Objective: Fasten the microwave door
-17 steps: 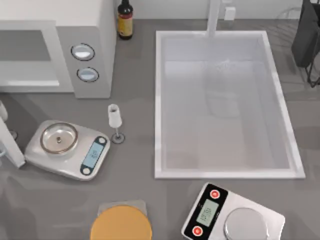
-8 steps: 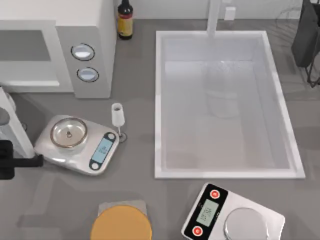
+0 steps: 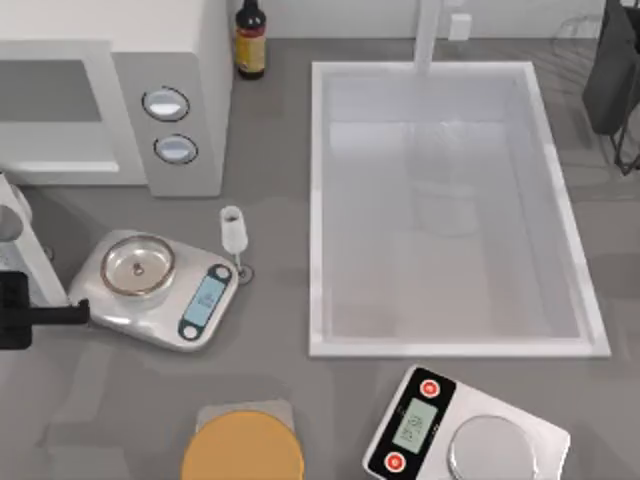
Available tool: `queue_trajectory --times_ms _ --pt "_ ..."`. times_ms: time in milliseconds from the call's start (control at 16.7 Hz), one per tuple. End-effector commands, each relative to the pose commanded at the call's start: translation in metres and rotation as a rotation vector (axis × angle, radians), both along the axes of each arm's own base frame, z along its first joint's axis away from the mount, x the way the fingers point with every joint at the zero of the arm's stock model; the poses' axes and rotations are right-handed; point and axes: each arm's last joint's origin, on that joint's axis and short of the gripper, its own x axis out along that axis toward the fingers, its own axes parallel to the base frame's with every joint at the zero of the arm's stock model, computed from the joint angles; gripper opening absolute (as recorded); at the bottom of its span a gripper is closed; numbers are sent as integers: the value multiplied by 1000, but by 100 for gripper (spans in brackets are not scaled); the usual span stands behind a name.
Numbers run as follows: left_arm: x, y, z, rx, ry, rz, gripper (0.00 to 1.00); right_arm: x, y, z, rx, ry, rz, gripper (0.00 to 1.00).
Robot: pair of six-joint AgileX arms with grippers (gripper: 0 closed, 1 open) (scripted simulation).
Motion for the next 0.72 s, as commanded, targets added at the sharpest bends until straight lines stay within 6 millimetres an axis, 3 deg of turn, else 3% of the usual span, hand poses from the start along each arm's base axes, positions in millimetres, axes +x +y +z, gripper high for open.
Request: queue_trajectory --times_ms 480,720 --pt "76 -2 -11 1 23 0 0 0 0 0 0 0 0 100" --pt "92 -2 -13 1 7 0 0 0 0 0 0 0 0 100"
